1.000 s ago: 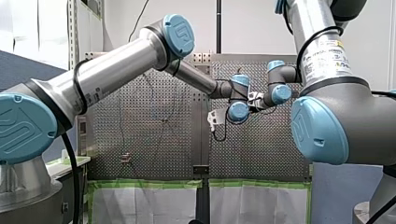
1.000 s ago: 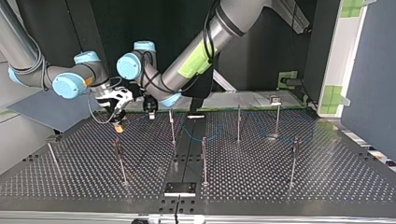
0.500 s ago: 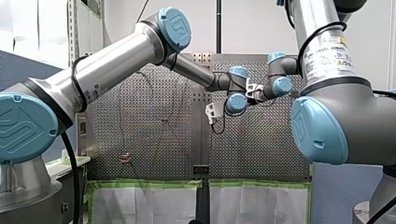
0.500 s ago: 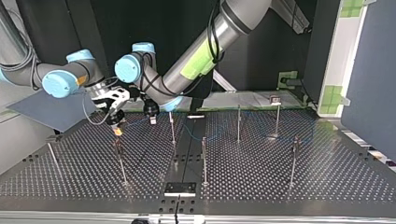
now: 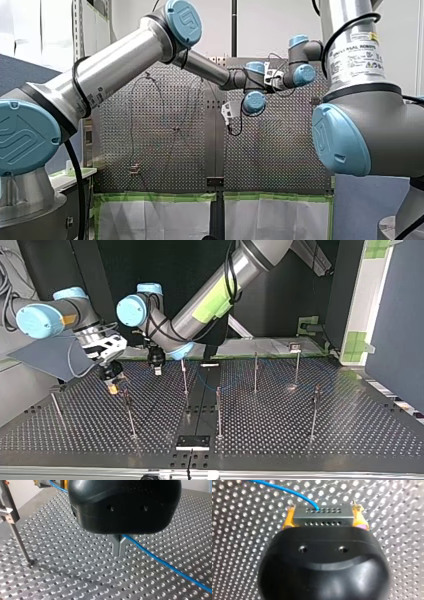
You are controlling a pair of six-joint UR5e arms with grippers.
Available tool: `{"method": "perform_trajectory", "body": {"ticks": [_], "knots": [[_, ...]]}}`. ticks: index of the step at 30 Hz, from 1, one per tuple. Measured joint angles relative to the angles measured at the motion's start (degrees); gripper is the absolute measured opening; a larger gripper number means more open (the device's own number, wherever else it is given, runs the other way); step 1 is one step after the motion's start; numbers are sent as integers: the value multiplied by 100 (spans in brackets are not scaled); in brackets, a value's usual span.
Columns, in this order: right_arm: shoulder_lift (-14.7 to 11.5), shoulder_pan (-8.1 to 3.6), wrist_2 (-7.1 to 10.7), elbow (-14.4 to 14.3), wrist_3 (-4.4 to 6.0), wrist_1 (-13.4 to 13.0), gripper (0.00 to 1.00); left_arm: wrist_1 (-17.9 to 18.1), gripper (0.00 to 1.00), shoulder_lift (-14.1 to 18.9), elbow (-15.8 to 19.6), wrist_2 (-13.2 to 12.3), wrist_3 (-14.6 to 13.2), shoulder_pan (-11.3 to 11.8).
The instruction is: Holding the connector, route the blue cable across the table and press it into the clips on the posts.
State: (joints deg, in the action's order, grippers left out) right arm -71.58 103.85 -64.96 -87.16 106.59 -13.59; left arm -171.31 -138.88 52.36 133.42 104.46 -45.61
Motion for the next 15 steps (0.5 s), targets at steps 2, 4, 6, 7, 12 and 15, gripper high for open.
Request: {"method": "perform_trajectory", "body": {"ticks": [2,4,6,7,12,15], "knots": [[-24,-4,-2,1,36,6,0,-26,0,48,0,16,35,13],[-50,-7,-4,1,59,41,0,-60,0,111,1,42,69,26],[-75,-11,-5,1,72,76,0,-86,0,169,1,62,81,33],[-92,-13,-5,1,80,93,0,-98,0,192,1,68,83,30],[-180,-18,-6,1,125,129,0,-144,0,260,0,81,80,-9],[-225,-32,-8,1,151,134,0,-162,0,268,0,83,79,-38]]}}
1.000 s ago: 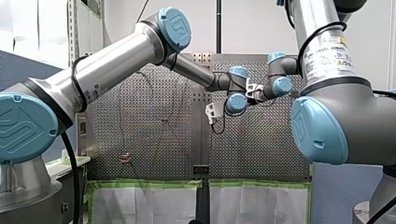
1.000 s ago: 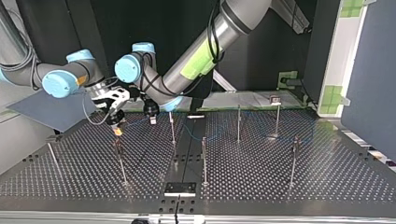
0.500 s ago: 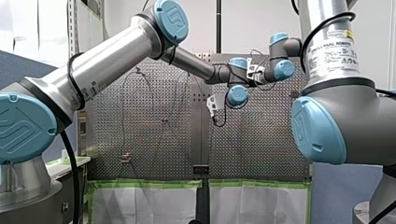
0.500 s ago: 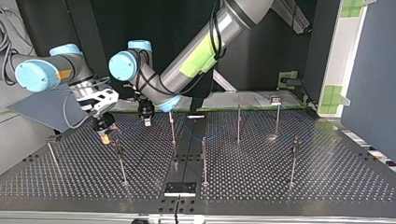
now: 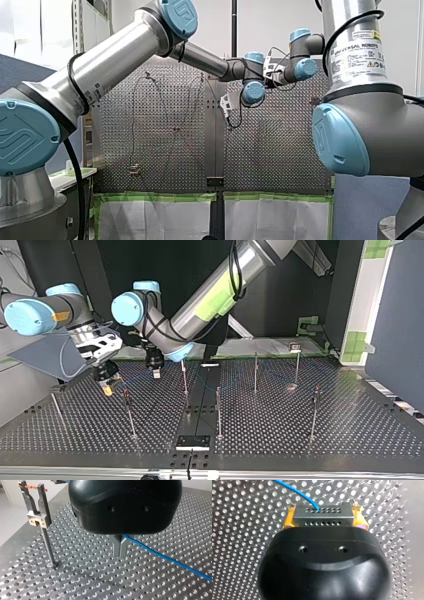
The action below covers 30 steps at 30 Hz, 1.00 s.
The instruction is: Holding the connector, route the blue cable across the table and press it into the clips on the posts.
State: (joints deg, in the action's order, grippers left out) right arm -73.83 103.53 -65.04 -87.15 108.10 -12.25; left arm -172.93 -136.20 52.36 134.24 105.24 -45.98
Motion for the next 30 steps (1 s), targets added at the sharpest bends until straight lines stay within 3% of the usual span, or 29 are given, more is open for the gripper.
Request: {"method": "perform_trajectory", "body": {"ticks": [11,22,30], "knots": [[-162,-45,-7,-1,36,-5,0,-96,0,9,0,-13,5,-50],[-400,-10,-8,1,17,-5,0,335,0,264,-24,-166,25,-88],[-433,-43,-10,-2,23,-13,0,656,0,364,-42,-317,3,-27]]}}
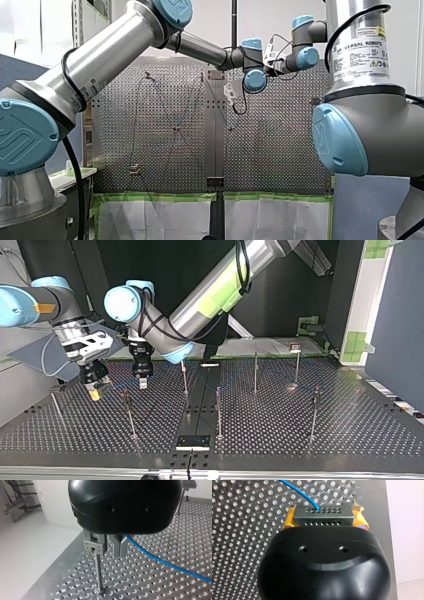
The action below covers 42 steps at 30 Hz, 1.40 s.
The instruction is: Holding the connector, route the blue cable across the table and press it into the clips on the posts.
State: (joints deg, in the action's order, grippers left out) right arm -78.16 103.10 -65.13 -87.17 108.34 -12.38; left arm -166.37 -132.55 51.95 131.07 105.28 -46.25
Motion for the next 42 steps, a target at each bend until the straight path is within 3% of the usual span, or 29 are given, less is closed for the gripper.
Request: {"method": "perform_trajectory", "body": {"ticks": [12,21,37,39,42], "knots": [[128,-1,27,-5,-51,-84,0,201,0,-3,-1,-456,-41,232],[153,-54,59,-3,7,-311,0,373,0,-2,-1,-774,-98,448],[354,-294,246,61,117,-666,0,592,0,-62,-2,-1195,-148,644],[358,-286,276,80,121,-680,0,593,0,-62,-2,-1210,-149,671],[344,-190,177,25,109,-644,0,589,0,-61,-2,-1230,-154,728]]}}
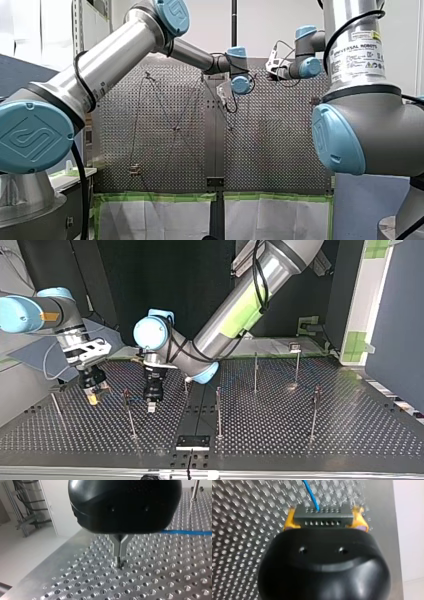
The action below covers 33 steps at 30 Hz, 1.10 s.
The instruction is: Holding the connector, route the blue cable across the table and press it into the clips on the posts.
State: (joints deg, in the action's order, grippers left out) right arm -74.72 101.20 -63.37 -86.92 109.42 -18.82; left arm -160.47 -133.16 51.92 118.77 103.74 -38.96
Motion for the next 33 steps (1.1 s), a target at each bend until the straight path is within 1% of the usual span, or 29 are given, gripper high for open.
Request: {"method": "perform_trajectory", "body": {"ticks": [3,4,6,8,9,11,12,13,14,15,16,17,18,19,20,21,22,23,28,33], "knots": [[3,0,0,-2,0,2,0,-8,0,2,2,6,-18,15],[3,0,-2,-2,0,2,0,-11,2,2,3,11,-25,13],[2,-1,-3,-3,-1,1,0,-16,2,2,5,22,-38,9],[2,-5,-4,-2,-1,1,0,-20,17,3,3,34,-50,-1],[2,-9,-4,-3,0,1,0,-32,17,3,4,49,-58,-7],[1,-10,-5,-2,0,1,0,-80,33,3,12,98,-62,-16],[1,-11,-5,-2,0,1,0,-129,33,3,32,132,-67,-19],[1,-12,-4,-2,0,1,0,-165,49,6,58,156,-71,-24],[1,-12,-3,-2,0,1,0,-195,56,8,87,177,-72,-30],[1,-12,-3,-2,0,1,0,-227,56,9,135,199,-70,-35],[1,-12,-2,-2,0,1,0,-246,65,9,179,211,-66,-38],[1,-12,-3,-2,-1,2,0,-265,70,8,226,219,-59,-40],[1,-11,-3,-3,0,1,0,-298,70,8,289,227,-36,-38],[1,-10,-3,-2,0,1,0,-332,76,9,331,230,-14,-37],[1,-10,-3,-3,0,1,0,-370,89,10,365,230,6,-38],[1,-10,-2,-3,0,1,0,-423,89,11,399,231,27,-40],[1,-10,-2,-3,0,1,0,-468,96,12,415,231,38,-40],[1,-10,-2,-3,-1,1,0,-514,100,14,426,231,47,-40],[2,-10,-2,-2,0,2,0,-774,100,17,446,238,96,-74],[2,-10,-3,-2,0,2,0,-1059,100,57,453,252,204,-165]]}}
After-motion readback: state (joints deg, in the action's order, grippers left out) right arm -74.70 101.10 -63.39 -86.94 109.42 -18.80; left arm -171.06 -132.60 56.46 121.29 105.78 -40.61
